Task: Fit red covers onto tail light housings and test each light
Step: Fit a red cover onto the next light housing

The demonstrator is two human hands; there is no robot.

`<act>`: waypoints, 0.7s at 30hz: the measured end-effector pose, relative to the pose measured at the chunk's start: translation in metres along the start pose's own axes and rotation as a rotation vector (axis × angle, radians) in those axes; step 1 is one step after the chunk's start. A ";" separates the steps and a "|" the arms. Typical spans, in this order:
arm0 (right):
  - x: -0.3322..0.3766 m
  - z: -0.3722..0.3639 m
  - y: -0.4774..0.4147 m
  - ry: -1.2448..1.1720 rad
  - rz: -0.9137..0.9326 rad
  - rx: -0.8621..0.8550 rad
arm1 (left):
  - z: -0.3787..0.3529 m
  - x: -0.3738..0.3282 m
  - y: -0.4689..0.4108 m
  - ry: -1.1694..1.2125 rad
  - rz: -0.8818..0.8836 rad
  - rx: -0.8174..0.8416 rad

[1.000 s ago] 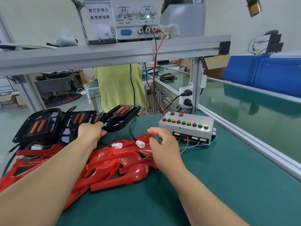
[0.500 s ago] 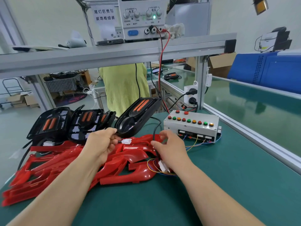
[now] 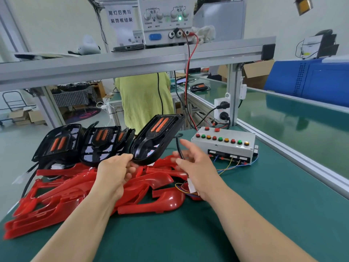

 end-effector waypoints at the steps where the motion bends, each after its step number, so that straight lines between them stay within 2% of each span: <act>1: 0.000 -0.002 0.001 -0.082 -0.004 0.054 | 0.000 0.000 0.001 -0.001 -0.004 0.005; 4: 0.001 -0.009 0.004 -0.181 0.028 0.189 | -0.006 -0.002 0.009 -0.022 -0.036 0.028; 6: 0.001 -0.013 0.004 -0.267 0.013 0.221 | -0.011 -0.003 0.015 -0.035 -0.070 0.039; 9: 0.004 -0.013 0.001 -0.429 -0.081 0.188 | -0.019 -0.006 0.026 -0.064 -0.140 0.067; 15: 0.007 -0.005 -0.004 -0.413 -0.092 0.060 | -0.030 -0.005 0.041 -0.133 -0.206 0.129; 18: 0.012 0.003 -0.004 -0.483 -0.094 0.084 | -0.028 -0.009 0.038 -0.053 -0.162 0.225; 21: 0.022 0.009 -0.003 -0.624 -0.089 0.205 | -0.018 -0.012 0.029 0.021 -0.102 0.211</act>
Point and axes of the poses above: each hand's wrist, its own y-axis away from the middle knuckle, its own z-axis out of the back of the hand, x = y × z, the point moved 2 cm from there along -y, towards the middle knuckle, and after that the axes turned 1 degree about -y, right-handed, at the moved point
